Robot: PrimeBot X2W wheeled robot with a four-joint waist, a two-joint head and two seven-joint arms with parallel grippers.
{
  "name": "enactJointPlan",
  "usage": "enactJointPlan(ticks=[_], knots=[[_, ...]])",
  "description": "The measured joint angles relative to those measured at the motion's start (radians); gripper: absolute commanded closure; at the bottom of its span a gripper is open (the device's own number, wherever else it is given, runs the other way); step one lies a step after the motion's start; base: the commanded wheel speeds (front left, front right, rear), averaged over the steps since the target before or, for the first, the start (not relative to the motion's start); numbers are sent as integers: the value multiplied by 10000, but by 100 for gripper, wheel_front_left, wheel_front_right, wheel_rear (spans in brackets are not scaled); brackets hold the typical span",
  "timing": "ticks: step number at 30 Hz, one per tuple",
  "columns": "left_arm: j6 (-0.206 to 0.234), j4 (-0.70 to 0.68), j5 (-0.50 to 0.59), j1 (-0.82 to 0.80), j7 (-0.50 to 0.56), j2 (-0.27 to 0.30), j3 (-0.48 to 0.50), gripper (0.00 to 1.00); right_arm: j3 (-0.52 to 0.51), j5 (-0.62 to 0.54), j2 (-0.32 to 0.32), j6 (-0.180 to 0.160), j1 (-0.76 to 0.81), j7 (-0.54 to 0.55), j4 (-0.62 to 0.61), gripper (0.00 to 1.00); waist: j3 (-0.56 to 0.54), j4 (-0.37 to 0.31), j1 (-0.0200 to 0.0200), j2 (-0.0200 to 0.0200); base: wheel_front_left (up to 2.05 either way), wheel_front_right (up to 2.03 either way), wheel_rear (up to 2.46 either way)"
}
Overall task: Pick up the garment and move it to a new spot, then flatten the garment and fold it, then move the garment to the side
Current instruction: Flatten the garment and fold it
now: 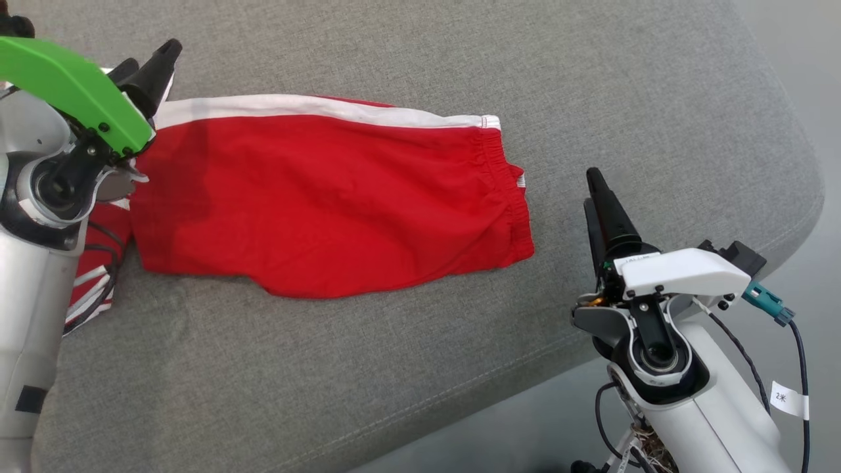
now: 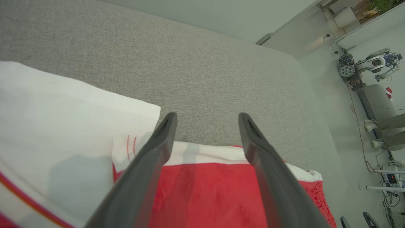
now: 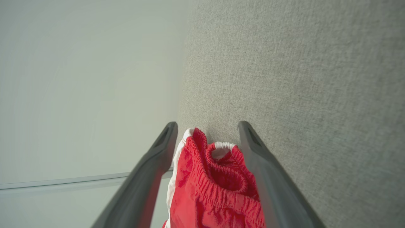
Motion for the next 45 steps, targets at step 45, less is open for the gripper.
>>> enactJointPlan(ticks=[45], knots=[[0,-5125,374,6543,-3329,-744,1279,0,251,-773,-10,2080,1839,0,1785,0,-2084,2905,-1,0,0,0,0]])
